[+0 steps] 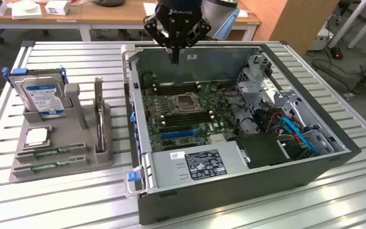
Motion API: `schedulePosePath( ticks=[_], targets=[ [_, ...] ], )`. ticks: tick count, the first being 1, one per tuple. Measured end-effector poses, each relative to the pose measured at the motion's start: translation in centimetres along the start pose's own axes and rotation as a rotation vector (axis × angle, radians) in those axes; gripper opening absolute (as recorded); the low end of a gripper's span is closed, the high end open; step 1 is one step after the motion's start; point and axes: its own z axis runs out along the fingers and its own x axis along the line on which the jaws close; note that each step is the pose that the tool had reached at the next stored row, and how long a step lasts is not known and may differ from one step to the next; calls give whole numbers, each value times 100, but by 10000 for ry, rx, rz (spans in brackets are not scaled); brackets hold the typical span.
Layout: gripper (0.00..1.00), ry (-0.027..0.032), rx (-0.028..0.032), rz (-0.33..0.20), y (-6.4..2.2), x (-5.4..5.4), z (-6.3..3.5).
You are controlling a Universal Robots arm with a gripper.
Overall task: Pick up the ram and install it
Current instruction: 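Reach for the ram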
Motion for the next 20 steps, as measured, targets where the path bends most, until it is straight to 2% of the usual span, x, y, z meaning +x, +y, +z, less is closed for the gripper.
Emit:
schedulePosePath(
  ticks=[14, 20],
  targets=[
    [9, 0, 0, 1, 0, 6, 0],
    [9, 0, 1, 0, -10, 129, -4]
  ],
)
